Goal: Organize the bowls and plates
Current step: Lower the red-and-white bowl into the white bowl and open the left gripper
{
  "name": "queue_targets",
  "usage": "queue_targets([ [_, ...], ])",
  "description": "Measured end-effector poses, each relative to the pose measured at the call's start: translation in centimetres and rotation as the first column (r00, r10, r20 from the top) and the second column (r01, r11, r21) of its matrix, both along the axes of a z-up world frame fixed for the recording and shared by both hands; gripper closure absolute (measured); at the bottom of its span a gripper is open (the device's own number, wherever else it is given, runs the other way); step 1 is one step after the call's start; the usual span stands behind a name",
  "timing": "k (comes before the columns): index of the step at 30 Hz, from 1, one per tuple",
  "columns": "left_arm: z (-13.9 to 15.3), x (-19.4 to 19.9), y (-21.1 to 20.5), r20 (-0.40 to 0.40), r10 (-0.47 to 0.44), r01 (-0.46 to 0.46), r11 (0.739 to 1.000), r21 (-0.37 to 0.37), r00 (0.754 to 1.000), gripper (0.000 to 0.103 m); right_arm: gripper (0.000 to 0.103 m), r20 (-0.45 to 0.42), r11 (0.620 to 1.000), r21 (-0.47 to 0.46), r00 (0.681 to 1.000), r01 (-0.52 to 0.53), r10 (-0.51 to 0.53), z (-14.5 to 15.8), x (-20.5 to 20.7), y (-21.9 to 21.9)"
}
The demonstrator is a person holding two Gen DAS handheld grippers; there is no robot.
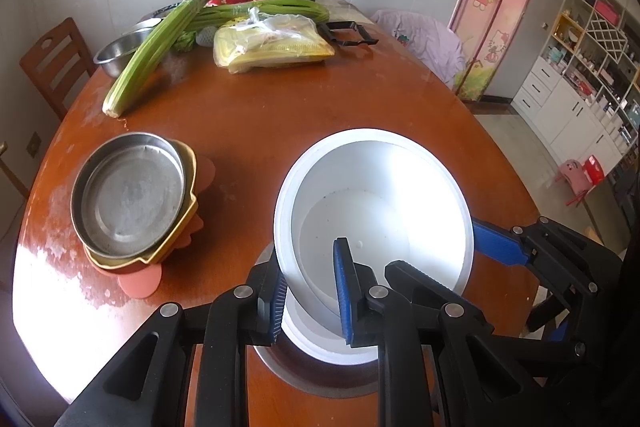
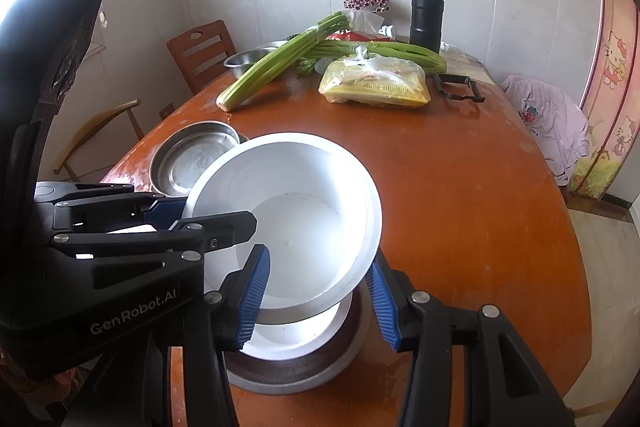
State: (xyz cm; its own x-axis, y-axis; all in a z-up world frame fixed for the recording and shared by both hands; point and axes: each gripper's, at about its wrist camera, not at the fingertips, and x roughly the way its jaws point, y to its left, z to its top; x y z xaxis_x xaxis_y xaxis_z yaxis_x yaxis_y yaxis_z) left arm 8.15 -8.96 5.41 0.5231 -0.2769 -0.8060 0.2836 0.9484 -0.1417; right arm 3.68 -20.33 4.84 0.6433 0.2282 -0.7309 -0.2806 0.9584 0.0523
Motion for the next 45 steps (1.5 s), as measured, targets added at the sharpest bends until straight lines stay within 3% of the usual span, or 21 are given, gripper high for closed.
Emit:
queue_targets([
  [24, -3.2, -0.8, 0.7, -0.055, 0.035, -0.036, 0.999, -0.026, 0.998, 0.082, 0.054, -0.070, 0.996, -0.074, 0.996, -0.054, 0.049, -2.5, -0.5, 1.2],
  [45, -3.7, -0.9, 0.3, -0.044, 0.047, -0.046, 0.999, 0.028, 0.998, 0.082, 0.054, -0.087, 0.996, -0.071, 0.995, -0.057, 0.051, -3.3, -0.2, 1.0],
])
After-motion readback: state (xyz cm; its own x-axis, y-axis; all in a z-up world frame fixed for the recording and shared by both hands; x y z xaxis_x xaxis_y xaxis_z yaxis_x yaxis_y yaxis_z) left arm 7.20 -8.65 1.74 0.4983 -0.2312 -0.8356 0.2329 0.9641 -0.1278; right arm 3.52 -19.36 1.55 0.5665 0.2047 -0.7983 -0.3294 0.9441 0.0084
